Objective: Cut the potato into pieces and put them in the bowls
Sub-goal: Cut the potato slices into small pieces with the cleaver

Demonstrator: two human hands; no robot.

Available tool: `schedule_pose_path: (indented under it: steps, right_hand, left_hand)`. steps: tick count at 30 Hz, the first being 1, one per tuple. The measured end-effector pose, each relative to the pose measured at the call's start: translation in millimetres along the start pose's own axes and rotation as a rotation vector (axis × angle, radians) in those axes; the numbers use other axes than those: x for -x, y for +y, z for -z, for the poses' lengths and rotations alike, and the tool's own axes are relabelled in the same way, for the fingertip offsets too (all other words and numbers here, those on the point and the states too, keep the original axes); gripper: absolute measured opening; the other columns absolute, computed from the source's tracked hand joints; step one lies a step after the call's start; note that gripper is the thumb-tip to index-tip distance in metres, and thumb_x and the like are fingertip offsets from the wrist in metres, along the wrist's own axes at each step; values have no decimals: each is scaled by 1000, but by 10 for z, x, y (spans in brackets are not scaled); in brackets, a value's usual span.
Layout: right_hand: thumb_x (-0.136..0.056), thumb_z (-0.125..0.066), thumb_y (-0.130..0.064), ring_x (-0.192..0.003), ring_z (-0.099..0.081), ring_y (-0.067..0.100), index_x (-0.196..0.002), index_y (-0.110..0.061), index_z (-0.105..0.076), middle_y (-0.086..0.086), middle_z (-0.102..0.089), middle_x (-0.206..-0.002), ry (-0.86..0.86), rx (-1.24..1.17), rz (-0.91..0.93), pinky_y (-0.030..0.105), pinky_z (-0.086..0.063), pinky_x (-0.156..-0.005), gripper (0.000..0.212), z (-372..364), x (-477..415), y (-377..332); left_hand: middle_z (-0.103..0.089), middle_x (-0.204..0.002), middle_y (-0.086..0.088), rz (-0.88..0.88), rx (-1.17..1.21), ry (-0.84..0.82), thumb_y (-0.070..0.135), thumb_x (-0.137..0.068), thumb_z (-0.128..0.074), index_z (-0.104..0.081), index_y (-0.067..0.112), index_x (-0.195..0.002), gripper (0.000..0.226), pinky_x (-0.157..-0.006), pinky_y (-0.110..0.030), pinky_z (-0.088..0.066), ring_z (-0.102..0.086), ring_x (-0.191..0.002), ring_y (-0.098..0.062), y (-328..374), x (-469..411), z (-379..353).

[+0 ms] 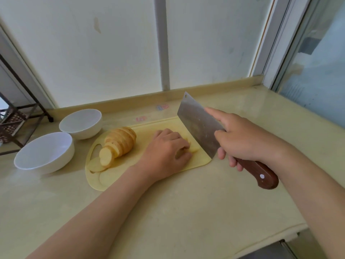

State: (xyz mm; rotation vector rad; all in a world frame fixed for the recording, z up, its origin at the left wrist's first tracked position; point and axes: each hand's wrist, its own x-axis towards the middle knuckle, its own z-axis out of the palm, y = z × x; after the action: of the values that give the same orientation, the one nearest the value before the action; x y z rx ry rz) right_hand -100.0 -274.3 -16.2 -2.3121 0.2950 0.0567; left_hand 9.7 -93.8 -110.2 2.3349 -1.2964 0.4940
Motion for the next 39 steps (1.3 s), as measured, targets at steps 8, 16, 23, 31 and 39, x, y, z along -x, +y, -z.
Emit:
schedule_pose_path:
  steps: [8,16,23,31,39]
  right_hand:
    - [-100,-33,-12,-44,-62,17,-159,-58,-16,18,-70,-85,-20,89,-24,40,-62,-50,76,-105,116,-137]
    - [-101,-32,-14,-43,-62,16,-157,-61,-16,16,-70,-83,-34,134,-42,36,-60,-48,76,-93,215,-143]
    - [-104,-32,-16,-44,-62,17,-157,-63,-16,16,-69,-86,-52,181,-64,35,-60,-48,72,-66,338,-149]
    - [-107,-32,-19,-43,-64,15,-158,-61,-4,-5,-58,-88,-35,230,-76,32,-58,-47,72,-59,564,-94]
    - [-107,-33,-19,-45,-66,18,-159,-59,-3,7,-69,-87,-56,240,-134,37,-62,-52,72,-39,588,-116]
  left_hand:
    - [-66,-79,10,15,53,-16,32,-81,-61,-70,25,-81,11,-73,-44,-43,-56,-78,-20,-2,15,13]
    - [-68,-77,6,16,93,16,24,-82,-63,-74,23,-80,11,-69,-44,-45,-57,-75,-23,-33,0,-43]
    - [-68,-77,4,10,113,12,22,-83,-62,-75,21,-80,13,-68,-46,-47,-58,-76,-25,-41,-6,-42]
    - [-69,-83,5,-2,88,-6,25,-85,-59,-76,21,-84,17,-70,-44,-47,-56,-78,-26,-9,-54,-61]
    - [-68,-86,6,29,-1,-88,26,-91,-52,-73,21,-86,21,-78,-40,-41,-53,-86,-22,41,-195,-97]
